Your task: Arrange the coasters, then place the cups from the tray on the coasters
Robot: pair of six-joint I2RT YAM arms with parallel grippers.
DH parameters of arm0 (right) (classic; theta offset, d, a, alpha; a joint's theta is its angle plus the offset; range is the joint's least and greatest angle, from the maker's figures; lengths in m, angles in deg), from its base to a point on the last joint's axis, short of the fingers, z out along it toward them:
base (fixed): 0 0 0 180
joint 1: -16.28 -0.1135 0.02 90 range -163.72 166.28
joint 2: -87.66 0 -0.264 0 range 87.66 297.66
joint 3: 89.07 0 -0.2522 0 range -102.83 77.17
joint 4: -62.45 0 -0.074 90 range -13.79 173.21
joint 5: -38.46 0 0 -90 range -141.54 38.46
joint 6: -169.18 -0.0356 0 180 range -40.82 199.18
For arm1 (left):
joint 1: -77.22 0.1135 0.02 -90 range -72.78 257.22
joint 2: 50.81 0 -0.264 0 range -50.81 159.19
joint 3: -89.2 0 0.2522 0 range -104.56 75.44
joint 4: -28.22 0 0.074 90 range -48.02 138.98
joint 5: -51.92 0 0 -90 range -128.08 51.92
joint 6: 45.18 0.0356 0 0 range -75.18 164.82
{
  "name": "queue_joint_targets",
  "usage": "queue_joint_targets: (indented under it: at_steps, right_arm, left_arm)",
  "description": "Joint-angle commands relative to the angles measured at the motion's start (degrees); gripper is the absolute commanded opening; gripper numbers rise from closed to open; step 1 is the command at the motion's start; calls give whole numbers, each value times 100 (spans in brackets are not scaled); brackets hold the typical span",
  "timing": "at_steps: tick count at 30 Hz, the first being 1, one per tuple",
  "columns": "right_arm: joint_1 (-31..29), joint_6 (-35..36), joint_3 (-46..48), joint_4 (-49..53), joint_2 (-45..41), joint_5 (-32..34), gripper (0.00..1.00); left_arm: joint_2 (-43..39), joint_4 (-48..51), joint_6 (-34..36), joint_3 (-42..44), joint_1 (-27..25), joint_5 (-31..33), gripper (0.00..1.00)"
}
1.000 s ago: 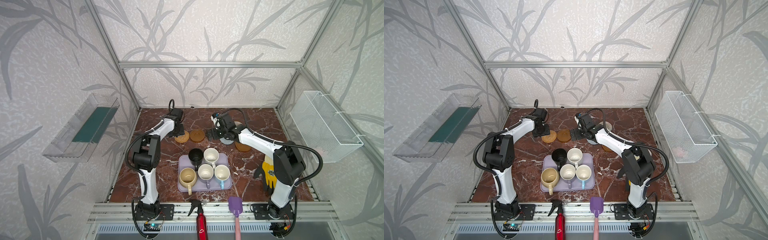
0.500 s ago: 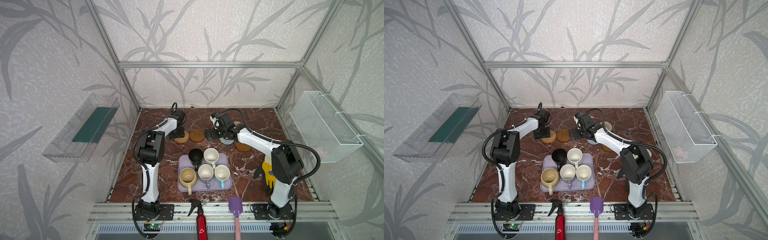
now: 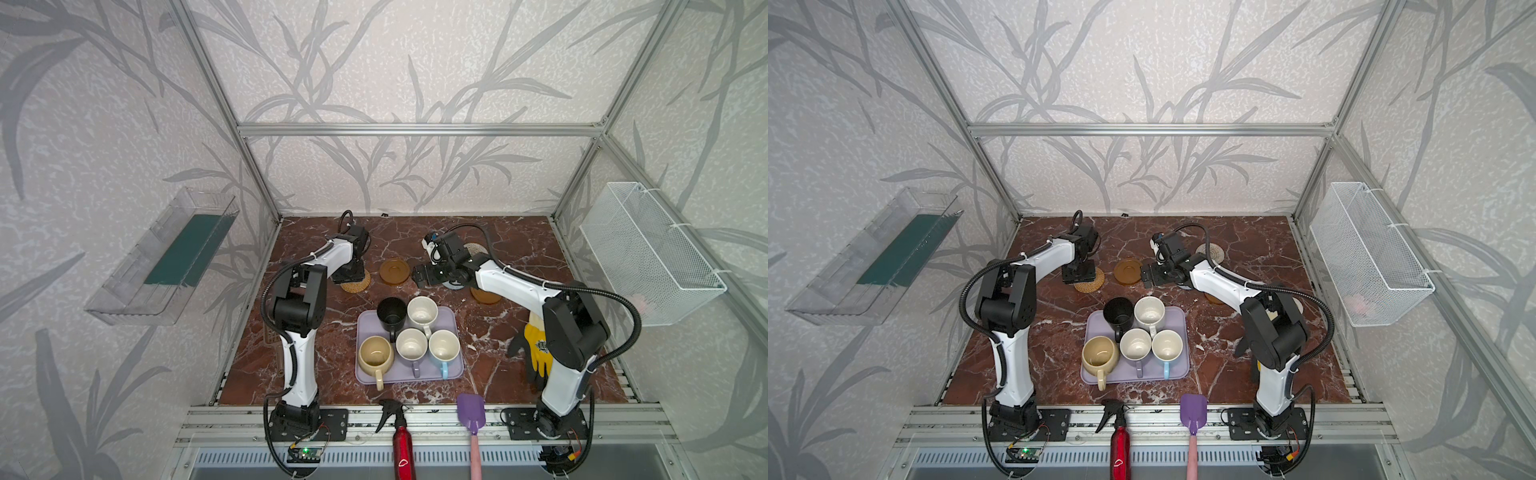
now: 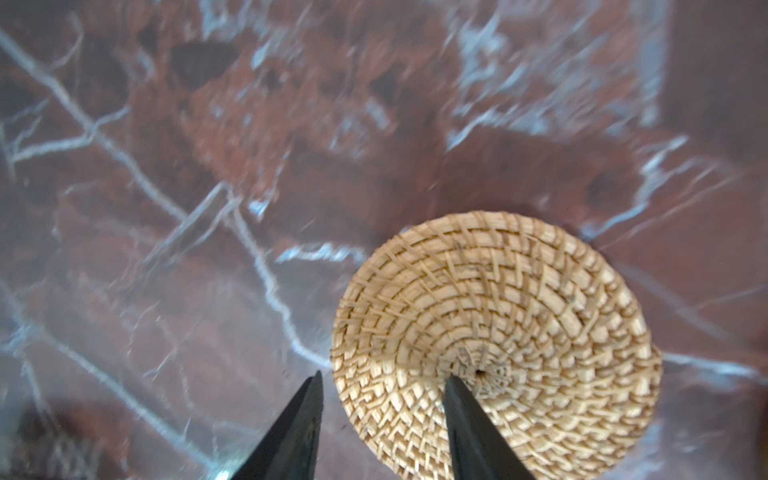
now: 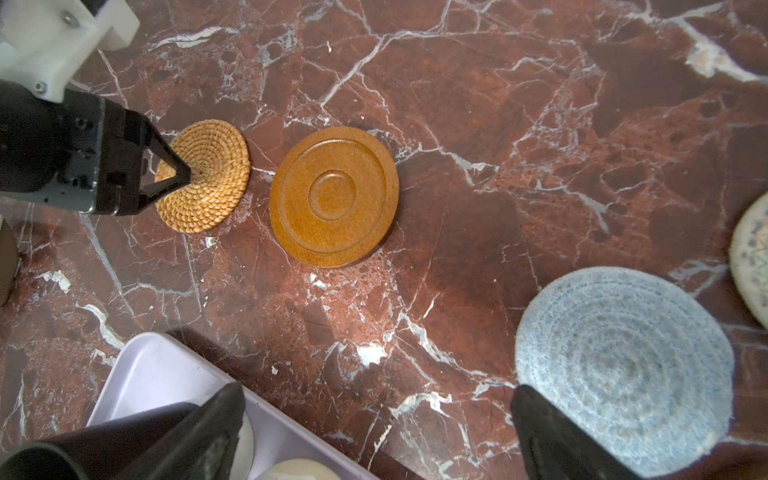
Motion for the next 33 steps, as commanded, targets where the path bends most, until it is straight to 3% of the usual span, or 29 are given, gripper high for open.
queue_joint_targets:
  at_steps: [1, 8, 19, 27, 33]
  right_arm:
    - [-20, -77, 106, -124, -314, -26, 100]
    - [-31, -113, 204, -153, -445, -41, 100]
    - [-26, -73, 261, -107, -589, 42, 99]
    - [-27, -43, 273, -107, -658, 104, 100]
    - [-27, -29, 226, -64, -724, 159, 100]
  left_arm:
    - [-300, 338, -158, 364, 84, 209, 50]
    - [-587, 157, -122, 604, 238, 72, 50]
    - [-8, 178, -131, -58, 309, -171, 50]
    - [-158, 16, -193, -128, 316, -216, 50]
    - [-360, 279, -175, -550, 306, -49, 57]
